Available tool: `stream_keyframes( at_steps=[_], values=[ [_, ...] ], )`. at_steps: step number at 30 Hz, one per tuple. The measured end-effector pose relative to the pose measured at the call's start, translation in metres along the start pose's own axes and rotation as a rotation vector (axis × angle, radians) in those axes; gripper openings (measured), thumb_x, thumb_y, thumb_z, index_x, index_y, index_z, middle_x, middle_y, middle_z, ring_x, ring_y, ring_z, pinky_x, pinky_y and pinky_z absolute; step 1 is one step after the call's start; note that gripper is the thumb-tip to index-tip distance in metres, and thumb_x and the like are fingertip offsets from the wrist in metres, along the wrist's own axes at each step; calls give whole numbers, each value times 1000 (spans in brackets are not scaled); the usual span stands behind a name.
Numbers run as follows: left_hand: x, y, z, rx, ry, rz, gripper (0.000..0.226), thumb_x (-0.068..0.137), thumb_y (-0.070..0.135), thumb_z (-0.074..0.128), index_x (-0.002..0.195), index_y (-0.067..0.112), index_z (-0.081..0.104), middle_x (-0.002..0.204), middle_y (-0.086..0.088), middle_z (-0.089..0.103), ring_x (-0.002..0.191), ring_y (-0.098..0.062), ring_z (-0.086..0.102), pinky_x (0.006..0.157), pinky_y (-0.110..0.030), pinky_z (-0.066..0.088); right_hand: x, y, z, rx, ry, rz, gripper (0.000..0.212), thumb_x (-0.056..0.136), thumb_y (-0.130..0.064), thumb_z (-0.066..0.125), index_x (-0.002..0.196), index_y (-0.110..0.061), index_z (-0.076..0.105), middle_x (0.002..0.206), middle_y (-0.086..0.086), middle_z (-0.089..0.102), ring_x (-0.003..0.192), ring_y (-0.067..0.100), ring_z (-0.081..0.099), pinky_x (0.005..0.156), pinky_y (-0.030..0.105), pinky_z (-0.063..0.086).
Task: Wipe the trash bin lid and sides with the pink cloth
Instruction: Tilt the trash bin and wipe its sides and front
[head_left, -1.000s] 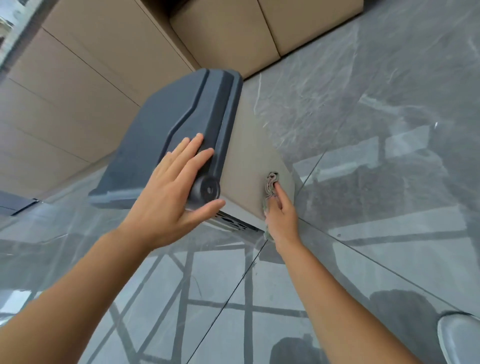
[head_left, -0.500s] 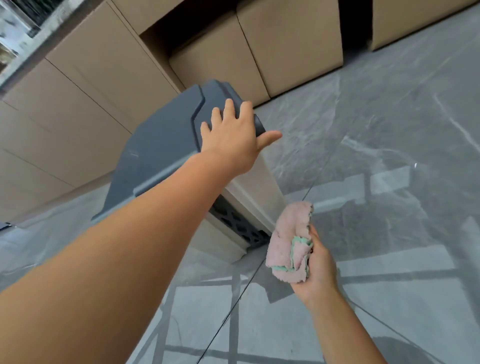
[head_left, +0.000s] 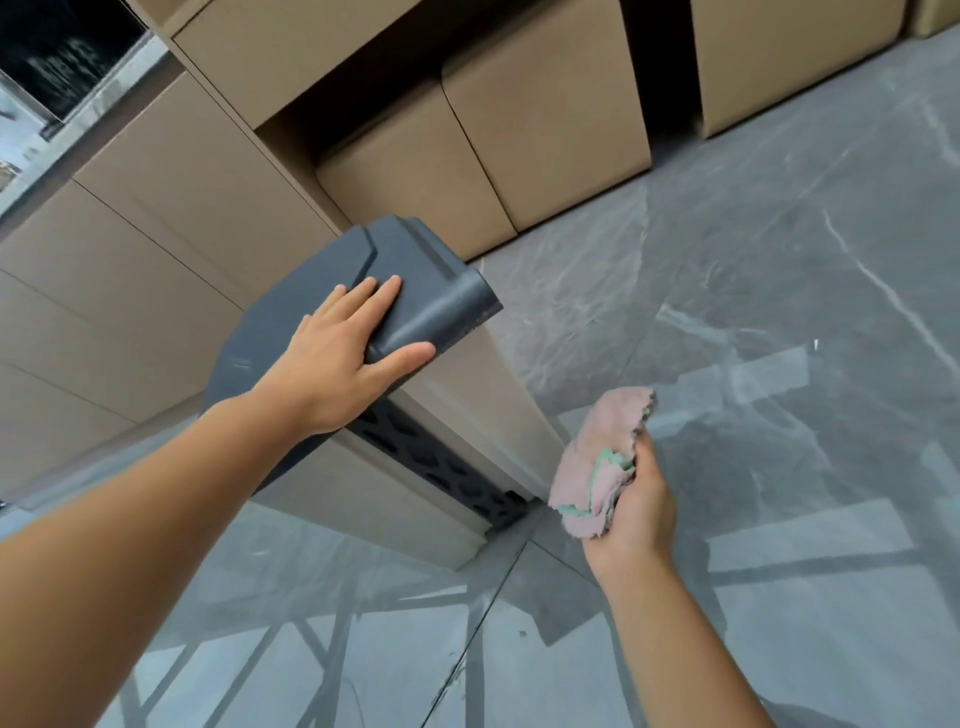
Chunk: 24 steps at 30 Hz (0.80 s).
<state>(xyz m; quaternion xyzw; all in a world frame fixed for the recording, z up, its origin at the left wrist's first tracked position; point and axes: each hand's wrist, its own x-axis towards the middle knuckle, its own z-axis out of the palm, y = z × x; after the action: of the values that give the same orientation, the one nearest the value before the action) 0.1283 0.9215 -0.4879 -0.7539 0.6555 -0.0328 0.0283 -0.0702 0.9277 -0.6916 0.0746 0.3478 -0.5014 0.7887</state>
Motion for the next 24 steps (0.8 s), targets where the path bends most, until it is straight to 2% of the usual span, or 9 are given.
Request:
stream_keyframes(
  at_steps=[3, 7, 11, 13, 16, 18, 20, 22, 24],
  values=[
    [10, 9, 2, -13, 48, -27, 88, 86, 77, 35, 157, 29, 18, 161, 4, 27, 151, -26, 12, 118, -51, 17, 10, -12, 8, -8, 5, -122, 35, 98, -39, 58, 128, -25, 70, 127, -6, 72, 121, 16, 66, 114, 42, 45],
    [27, 22, 3, 4, 64, -105, 87, 86, 78, 31, 156, 27, 22, 154, 4, 37, 145, -24, 24, 114, -62, 22, 20, -16, 16, -80, 33, -177, 37, 98, -40, 55, 131, -28, 67, 133, -7, 68, 124, 14, 63, 115, 42, 43],
    [46, 36, 2, 28, 62, -183, 86, 86, 79, 28, 153, 26, 25, 143, 4, 45, 134, -26, 33, 107, -66, 28, 28, -4, 31, -287, -39, -218, 42, 105, -33, 43, 145, -32, 52, 155, -5, 48, 140, 16, 47, 121, 42, 33],
    [52, 42, 3, 41, 54, -212, 85, 85, 79, 27, 152, 26, 26, 143, 2, 45, 134, -29, 33, 106, -67, 28, 27, 6, 51, -397, -116, -263, 44, 106, -32, 39, 150, -37, 44, 161, -8, 39, 140, 11, 42, 113, 28, 37],
    [58, 48, 3, 51, 43, -254, 85, 85, 80, 26, 150, 25, 28, 143, 0, 45, 136, -32, 33, 104, -69, 27, 22, 11, 102, -478, -290, -414, 46, 104, -33, 40, 148, -46, 41, 145, -31, 47, 119, -16, 45, 80, -3, 40],
    [63, 50, 4, 49, 41, -278, 85, 86, 79, 26, 151, 25, 27, 144, -1, 45, 138, -33, 30, 105, -70, 25, 25, 18, 141, -518, -364, -567, 48, 103, -31, 39, 148, -48, 39, 130, -38, 54, 109, -23, 52, 85, 1, 42],
    [68, 52, 4, 44, 55, -299, 82, 88, 77, 25, 150, 23, 30, 145, -2, 45, 140, -33, 30, 106, -70, 23, 32, 29, 168, -567, -292, -717, 51, 104, -25, 37, 155, -32, 32, 135, -15, 57, 103, -14, 57, 87, 8, 42],
    [75, 53, 7, 45, 65, -325, 79, 89, 75, 23, 149, 23, 31, 147, -3, 44, 140, -34, 29, 106, -70, 22, 44, 41, 178, -627, -261, -812, 54, 105, -27, 30, 159, -22, 21, 149, 2, 50, 117, -4, 53, 99, 14, 42],
    [82, 52, 10, 75, 58, -345, 77, 91, 73, 22, 148, 22, 31, 149, -6, 42, 140, -36, 28, 105, -72, 22, 64, 52, 173, -737, -252, -847, 56, 105, -30, 26, 159, -18, 19, 162, 9, 36, 143, 21, 39, 116, 41, 35]
  ],
)
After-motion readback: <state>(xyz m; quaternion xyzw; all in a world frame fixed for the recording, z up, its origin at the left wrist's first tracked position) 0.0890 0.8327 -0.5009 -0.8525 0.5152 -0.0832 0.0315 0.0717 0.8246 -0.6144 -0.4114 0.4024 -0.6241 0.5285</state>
